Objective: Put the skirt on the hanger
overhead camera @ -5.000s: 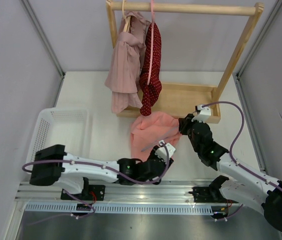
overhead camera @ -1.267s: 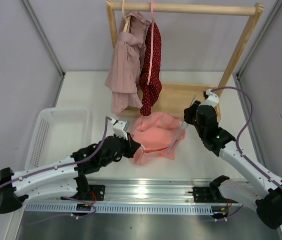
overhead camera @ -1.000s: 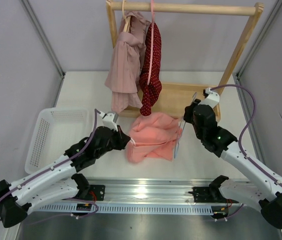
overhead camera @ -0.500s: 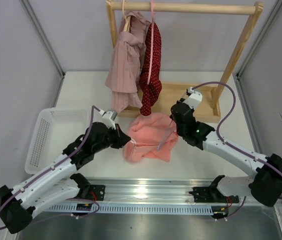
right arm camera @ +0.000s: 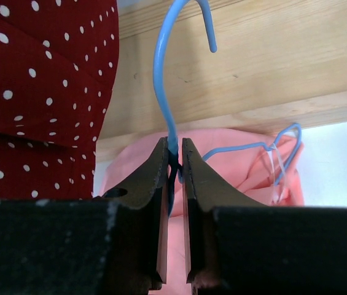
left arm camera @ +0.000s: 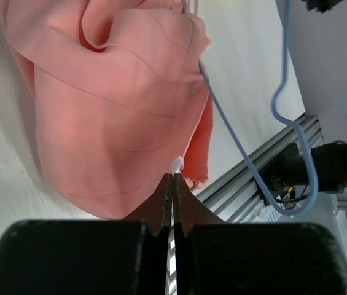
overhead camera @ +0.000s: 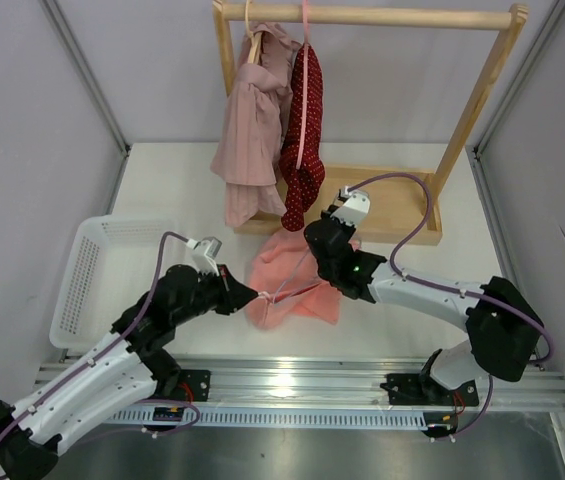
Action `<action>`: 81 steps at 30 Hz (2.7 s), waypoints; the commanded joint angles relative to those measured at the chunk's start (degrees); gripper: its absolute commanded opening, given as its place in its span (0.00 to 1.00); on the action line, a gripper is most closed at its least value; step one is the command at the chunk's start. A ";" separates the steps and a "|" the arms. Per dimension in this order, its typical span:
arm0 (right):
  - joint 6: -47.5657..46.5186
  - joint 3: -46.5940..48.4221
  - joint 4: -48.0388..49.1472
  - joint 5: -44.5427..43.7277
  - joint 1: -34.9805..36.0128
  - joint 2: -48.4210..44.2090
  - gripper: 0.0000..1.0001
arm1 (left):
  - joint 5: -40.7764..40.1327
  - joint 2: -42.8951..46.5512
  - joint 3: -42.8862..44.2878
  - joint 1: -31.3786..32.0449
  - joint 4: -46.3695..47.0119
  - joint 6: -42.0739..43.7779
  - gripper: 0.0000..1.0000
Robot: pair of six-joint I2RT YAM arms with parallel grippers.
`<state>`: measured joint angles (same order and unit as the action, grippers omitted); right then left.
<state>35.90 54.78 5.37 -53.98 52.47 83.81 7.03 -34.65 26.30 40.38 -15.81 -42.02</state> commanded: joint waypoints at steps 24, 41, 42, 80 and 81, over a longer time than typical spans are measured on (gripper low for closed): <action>-8.91 7.88 -21.18 -34.62 8.70 -25.19 0.00 | -0.96 -11.92 30.25 10.85 -11.90 10.12 0.00; 1.55 -1.61 -19.96 -6.95 0.98 -14.82 0.00 | -31.02 -5.27 2.26 31.95 22.93 15.03 0.54; 1.37 -1.78 -19.52 -3.97 0.71 -14.64 0.00 | -31.37 -4.47 2.00 31.87 23.28 16.43 0.55; 0.32 -4.51 -15.21 17.02 -4.65 -16.57 0.00 | -28.05 -43.66 21.88 29.94 24.16 28.31 0.00; -0.56 -5.29 -13.90 19.58 -5.35 -17.71 0.00 | -26.38 -42.87 21.08 29.24 25.03 28.57 0.00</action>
<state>35.40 50.39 -12.69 -46.96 47.13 68.86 -24.45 -78.26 49.87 71.42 6.50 -14.46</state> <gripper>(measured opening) 0.108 0.018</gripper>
